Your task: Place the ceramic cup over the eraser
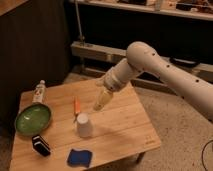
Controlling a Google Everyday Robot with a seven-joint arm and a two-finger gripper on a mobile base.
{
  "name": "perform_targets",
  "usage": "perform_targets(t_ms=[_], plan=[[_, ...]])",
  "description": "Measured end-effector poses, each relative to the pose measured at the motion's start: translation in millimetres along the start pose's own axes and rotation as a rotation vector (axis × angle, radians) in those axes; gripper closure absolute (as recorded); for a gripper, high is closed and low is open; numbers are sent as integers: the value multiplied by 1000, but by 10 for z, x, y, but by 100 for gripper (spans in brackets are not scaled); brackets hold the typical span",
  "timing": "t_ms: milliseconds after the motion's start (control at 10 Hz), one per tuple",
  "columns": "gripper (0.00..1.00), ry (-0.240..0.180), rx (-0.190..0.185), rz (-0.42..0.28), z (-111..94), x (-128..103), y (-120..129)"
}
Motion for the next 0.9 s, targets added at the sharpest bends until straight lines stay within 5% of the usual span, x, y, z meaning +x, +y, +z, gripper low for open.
perform_targets(t_ms=[300, 400, 900], plan=[[20, -167, 36, 30, -8, 357, 81], [20, -194, 37, 22, 14, 379, 112], [20, -108, 46, 8, 680, 593, 118]])
